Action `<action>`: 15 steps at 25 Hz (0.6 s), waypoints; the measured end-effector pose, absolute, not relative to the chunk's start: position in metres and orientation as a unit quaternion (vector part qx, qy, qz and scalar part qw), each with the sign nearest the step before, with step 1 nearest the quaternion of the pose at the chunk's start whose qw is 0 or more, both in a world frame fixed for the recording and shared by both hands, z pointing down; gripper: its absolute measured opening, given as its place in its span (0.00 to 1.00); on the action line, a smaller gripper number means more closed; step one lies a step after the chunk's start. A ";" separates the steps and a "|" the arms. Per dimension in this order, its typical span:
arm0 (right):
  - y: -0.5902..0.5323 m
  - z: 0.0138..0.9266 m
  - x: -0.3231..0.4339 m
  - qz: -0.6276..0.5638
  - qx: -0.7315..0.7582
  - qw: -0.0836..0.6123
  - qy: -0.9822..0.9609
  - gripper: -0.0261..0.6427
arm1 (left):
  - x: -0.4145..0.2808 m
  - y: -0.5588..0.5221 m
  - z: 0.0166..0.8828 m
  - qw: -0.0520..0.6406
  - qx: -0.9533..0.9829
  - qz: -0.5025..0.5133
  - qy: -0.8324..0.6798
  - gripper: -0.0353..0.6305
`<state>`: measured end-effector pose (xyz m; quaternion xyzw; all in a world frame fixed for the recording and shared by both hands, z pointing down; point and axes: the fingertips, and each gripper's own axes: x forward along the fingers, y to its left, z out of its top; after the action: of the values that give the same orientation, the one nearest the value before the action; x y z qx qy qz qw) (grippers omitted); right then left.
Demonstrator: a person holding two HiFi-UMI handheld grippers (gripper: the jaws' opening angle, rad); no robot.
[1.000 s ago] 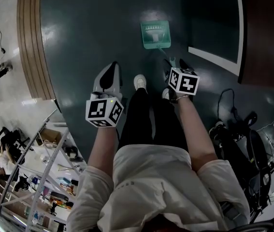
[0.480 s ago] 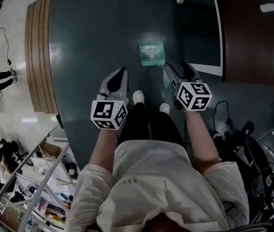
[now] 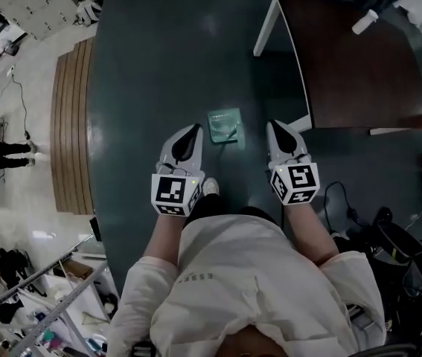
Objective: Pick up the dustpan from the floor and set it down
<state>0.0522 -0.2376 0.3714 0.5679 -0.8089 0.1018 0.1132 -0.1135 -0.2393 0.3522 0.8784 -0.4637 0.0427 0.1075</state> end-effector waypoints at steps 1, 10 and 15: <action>-0.216 0.364 0.054 0.098 0.560 0.111 -0.815 0.03 | -0.107 -0.219 0.343 0.105 0.882 0.036 -0.458 0.07; -0.065 0.363 0.071 0.101 0.498 0.120 -0.853 0.03 | -0.086 -0.066 0.327 0.108 0.858 0.019 -0.502 0.07; 0.019 0.364 0.084 0.090 0.491 0.121 -0.858 0.03 | -0.085 0.019 0.341 0.121 0.833 0.025 -0.539 0.07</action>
<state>0.0840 0.0192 0.3642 0.4914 -0.8577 0.0900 0.1215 -0.0853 0.0193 0.3415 0.8333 -0.5388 0.0254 0.1209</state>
